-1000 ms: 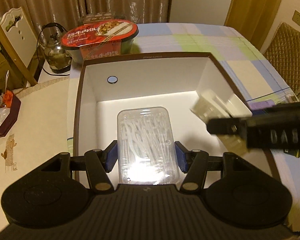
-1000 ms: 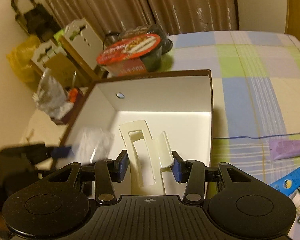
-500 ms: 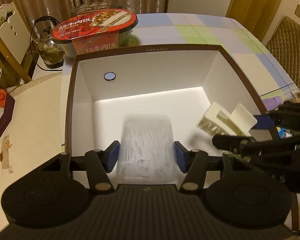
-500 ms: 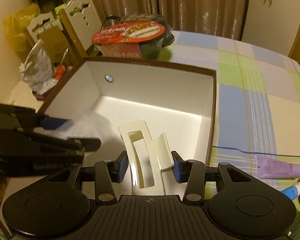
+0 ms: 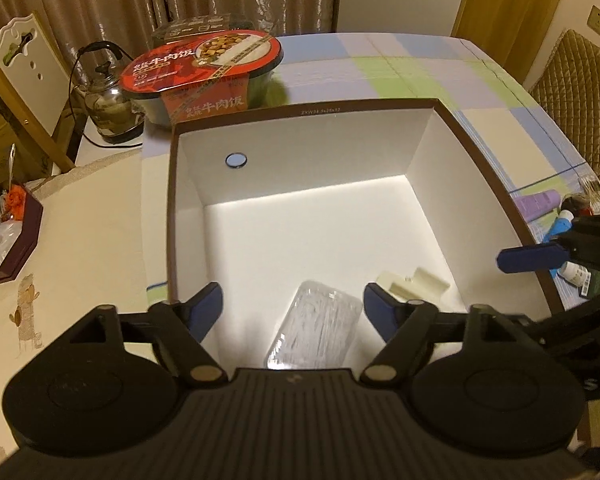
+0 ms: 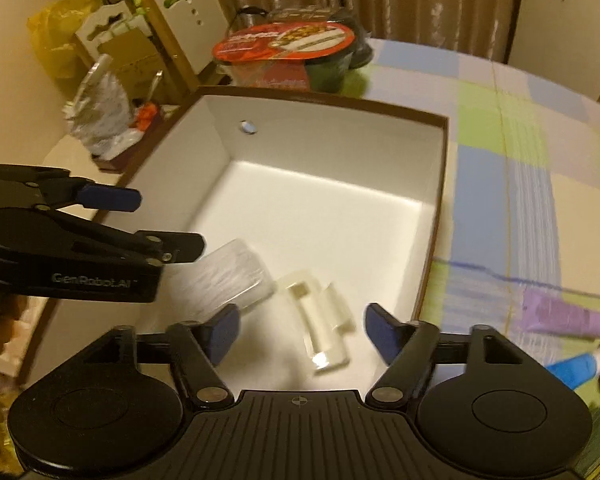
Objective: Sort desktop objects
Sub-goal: 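Carry both items into the box and open both tools to release them, then withdraw both tools from the box back toward the remaining items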
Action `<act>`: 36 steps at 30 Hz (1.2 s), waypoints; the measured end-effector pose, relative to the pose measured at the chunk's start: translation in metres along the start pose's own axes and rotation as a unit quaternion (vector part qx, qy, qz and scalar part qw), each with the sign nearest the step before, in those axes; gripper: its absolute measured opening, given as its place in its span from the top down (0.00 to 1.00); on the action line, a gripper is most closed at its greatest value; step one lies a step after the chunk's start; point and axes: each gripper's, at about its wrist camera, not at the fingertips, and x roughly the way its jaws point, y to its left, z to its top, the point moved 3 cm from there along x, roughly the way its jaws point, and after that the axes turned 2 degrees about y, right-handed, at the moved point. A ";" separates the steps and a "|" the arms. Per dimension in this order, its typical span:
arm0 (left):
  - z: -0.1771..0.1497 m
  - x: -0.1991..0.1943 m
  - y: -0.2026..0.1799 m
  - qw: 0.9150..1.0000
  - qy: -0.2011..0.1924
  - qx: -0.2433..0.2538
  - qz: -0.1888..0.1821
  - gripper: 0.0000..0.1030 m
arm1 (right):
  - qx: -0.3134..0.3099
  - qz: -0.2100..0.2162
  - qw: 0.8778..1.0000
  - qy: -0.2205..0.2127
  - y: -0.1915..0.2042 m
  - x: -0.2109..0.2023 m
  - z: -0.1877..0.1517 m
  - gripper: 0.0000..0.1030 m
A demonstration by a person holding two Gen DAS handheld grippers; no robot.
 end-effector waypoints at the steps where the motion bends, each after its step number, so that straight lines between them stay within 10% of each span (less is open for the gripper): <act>1: -0.002 -0.003 -0.001 1.000 0.001 0.002 0.003 0.23 | -0.002 0.000 1.000 -0.001 0.002 -0.003 -0.002 0.15; 36: -0.071 -0.097 -0.021 0.998 -0.047 0.007 0.041 0.07 | 0.010 -0.018 0.999 -0.033 0.039 -0.069 -0.068 0.14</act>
